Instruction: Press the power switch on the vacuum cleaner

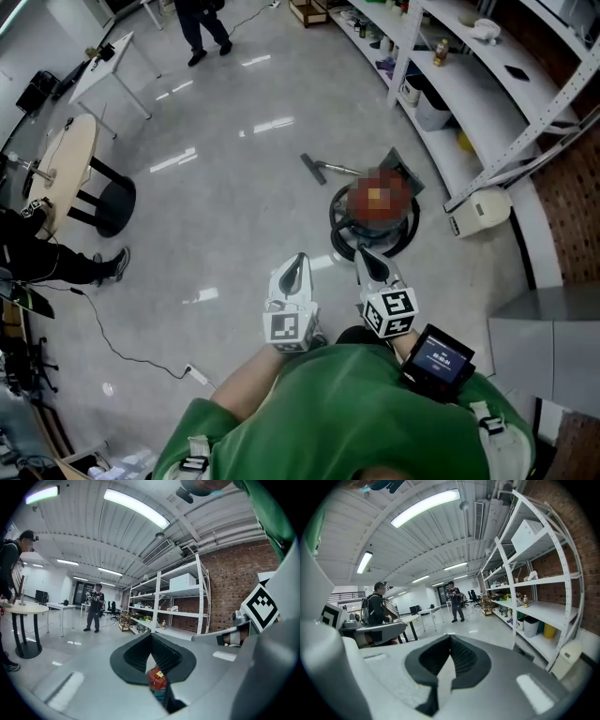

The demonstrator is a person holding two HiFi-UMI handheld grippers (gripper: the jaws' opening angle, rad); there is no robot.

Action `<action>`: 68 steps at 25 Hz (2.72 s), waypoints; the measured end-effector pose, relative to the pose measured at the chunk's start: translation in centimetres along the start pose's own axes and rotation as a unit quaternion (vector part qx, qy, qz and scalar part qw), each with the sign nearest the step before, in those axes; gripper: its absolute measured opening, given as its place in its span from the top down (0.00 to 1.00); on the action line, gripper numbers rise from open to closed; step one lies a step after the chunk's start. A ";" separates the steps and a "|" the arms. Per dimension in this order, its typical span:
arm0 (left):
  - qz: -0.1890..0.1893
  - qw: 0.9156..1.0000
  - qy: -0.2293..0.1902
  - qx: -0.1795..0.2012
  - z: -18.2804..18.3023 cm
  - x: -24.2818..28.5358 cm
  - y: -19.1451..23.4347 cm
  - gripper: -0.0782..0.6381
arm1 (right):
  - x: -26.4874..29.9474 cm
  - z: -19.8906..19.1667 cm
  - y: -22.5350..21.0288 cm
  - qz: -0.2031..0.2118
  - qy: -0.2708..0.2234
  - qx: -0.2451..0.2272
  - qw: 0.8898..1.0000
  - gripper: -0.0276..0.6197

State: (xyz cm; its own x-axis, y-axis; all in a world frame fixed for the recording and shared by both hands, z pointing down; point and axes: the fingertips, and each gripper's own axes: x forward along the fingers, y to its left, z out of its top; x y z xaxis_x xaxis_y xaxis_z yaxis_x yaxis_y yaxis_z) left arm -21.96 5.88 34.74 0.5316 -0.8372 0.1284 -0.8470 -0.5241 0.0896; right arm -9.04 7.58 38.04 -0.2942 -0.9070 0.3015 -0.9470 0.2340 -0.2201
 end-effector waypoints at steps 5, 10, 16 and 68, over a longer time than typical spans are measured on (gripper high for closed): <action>-0.025 1.000 -0.007 0.001 -0.6 0.7 3.1 0.88 | 2.1 0.0 1.7 -0.028 -0.003 0.011 1.000 0.95; -0.042 0.999 -0.002 -0.003 -1.1 2.0 4.7 0.88 | 3.3 -0.2 1.6 -0.049 0.001 0.015 0.999 0.95; -0.065 0.998 0.018 0.005 -0.6 5.8 5.3 0.88 | 5.6 0.6 -1.0 -0.080 -0.003 0.035 0.996 0.95; -0.198 0.961 0.182 0.069 -11.7 40.4 1.2 0.88 | 23.1 -2.5 -28.9 -0.183 0.098 0.064 0.976 0.95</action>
State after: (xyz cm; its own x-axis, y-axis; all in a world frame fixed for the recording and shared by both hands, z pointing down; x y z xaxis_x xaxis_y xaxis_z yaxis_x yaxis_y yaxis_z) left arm -1.36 -26.76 51.60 0.7577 -0.4714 0.4514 -0.5579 -0.8267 0.0731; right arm 11.25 -19.28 53.72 0.0298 -0.8339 0.5512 -0.9732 -0.1500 -0.1743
